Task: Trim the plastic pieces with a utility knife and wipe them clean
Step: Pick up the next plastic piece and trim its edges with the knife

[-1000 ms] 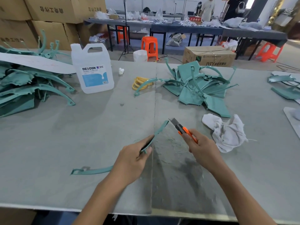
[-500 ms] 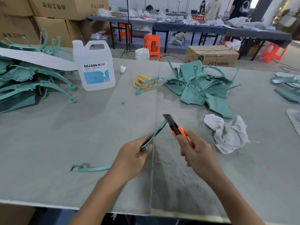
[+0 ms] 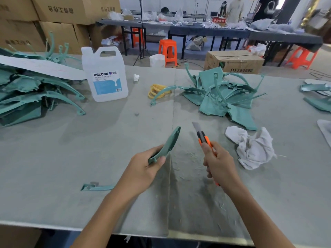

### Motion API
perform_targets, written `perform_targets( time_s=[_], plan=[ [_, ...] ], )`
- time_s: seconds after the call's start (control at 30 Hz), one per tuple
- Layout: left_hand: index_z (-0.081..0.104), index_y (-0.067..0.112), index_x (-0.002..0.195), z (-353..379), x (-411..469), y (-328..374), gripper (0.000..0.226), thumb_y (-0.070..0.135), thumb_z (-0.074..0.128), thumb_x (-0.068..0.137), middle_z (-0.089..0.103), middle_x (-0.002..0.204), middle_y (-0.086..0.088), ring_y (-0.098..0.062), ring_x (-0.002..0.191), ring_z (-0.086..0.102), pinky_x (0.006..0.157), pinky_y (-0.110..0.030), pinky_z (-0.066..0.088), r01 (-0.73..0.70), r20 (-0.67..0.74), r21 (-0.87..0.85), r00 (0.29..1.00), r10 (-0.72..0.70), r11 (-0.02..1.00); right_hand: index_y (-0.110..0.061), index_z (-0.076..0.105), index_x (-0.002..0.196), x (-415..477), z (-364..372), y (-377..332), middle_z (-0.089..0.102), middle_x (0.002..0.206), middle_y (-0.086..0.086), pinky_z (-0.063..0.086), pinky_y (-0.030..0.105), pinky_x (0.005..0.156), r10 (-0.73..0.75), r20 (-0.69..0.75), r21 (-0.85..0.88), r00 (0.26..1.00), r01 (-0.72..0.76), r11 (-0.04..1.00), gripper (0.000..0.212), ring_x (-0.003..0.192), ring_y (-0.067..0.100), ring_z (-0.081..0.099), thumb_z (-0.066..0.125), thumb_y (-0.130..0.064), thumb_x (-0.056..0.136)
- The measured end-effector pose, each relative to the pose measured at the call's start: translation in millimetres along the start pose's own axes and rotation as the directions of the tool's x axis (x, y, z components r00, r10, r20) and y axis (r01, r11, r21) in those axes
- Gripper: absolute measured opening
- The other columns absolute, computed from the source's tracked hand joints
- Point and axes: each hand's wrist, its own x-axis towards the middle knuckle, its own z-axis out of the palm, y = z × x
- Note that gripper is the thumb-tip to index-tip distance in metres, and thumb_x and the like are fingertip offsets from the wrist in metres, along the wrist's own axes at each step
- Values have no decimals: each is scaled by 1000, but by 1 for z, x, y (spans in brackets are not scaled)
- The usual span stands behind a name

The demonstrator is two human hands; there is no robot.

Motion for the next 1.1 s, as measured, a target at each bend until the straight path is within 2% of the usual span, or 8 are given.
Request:
perform_targets(
  time_s=[0.17,0.33,0.53,0.6,0.73,0.9,1.0,1.1],
  plan=[
    [71,29,111,-8,2,38,17,28,62,97,76,96,15,0,83,69,71,-11,50,-73,-146,-378,989,19,923,-23,64,96,-17,1,-11,64,71,0,52,33,49,66,113,404,991,-107,908,44,55,17,56,59,-65,88],
    [72,27,108,-18,7,94,19,27,63,91,75,108,5,-11,92,69,65,-22,54,-262,-349,-702,937,0,662,-33,67,106,-37,0,-42,66,90,0,51,28,53,-100,247,555,964,-56,830,48,59,14,56,79,-67,74],
    [72,24,115,2,-7,107,24,17,62,94,72,121,-3,-20,108,70,85,-34,57,-208,-265,-841,963,-45,499,-27,72,102,-44,-20,-87,63,73,3,42,25,42,-171,155,739,973,1,674,21,46,13,48,74,-38,84],
    [64,17,128,8,-13,101,34,21,59,95,70,124,-4,-19,108,68,85,-35,57,-155,-238,-879,962,-132,451,-29,71,105,-49,-31,-95,67,83,15,43,27,42,-209,142,675,968,60,736,27,45,14,48,75,-43,82],
    [56,13,135,17,-20,97,38,21,56,99,68,129,-8,-23,115,66,86,-33,55,-86,-156,-912,977,-145,401,-23,63,105,-53,-38,-101,59,71,17,46,30,39,-345,114,414,932,271,869,22,41,21,51,77,-14,90],
    [67,10,123,13,-34,88,42,21,73,84,68,126,-16,-29,115,64,87,-31,55,-35,-53,-834,998,-17,551,-37,70,99,-37,-67,-107,60,69,21,48,30,42,-383,150,168,911,358,918,21,46,17,52,78,-23,85],
    [73,13,114,10,-44,75,43,32,77,75,71,116,-14,-24,97,68,75,-32,57,78,66,-852,997,-42,518,-38,71,102,-20,-88,-107,65,67,10,48,25,46,-400,280,15,873,413,911,23,50,11,53,76,-37,80],
    [75,6,87,17,-45,52,21,18,82,70,67,79,-15,-20,62,63,52,-27,51,227,85,-867,944,-318,444,-39,70,101,1,-99,-104,63,66,3,42,16,46,-341,413,-165,845,437,884,20,47,3,49,79,-36,84]
  ],
)
